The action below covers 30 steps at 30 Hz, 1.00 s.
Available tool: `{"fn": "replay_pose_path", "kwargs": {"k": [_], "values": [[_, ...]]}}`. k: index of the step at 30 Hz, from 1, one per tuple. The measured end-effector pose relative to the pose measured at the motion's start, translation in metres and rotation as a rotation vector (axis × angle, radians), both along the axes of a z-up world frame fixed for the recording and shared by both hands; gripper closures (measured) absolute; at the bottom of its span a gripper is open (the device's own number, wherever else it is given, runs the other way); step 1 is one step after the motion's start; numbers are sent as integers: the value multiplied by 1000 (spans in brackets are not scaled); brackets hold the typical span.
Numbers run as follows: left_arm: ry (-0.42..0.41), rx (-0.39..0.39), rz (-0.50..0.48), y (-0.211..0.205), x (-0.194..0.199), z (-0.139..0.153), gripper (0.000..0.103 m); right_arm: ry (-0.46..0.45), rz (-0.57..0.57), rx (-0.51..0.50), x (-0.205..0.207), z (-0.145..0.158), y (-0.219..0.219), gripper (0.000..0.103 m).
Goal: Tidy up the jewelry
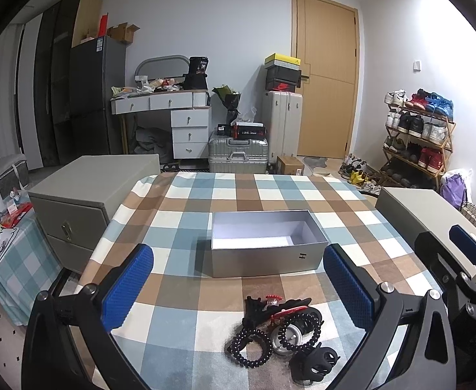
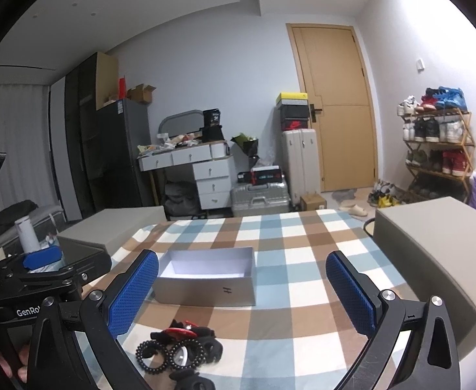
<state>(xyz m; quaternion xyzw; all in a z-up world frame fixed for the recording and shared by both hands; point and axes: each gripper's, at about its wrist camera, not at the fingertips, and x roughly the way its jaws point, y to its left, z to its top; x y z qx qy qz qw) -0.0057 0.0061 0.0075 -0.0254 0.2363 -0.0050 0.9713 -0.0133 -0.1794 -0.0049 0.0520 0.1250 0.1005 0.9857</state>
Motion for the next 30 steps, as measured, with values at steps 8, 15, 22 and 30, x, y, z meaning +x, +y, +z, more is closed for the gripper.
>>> {"fn": "replay_pose_path", "kwargs": {"k": [8, 15, 22, 30], "values": [[1, -5, -4, 0, -1, 0, 1, 4, -1, 7, 1, 0, -1, 0], [8, -14, -5, 1, 0, -3, 1, -3, 11, -3, -1, 0, 2, 0], [15, -20, -7, 3, 2, -5, 1, -5, 13, -2, -1, 0, 2, 0], [16, -19, -9, 2, 2, -6, 1, -9, 23, -4, -3, 1, 4, 0]]}}
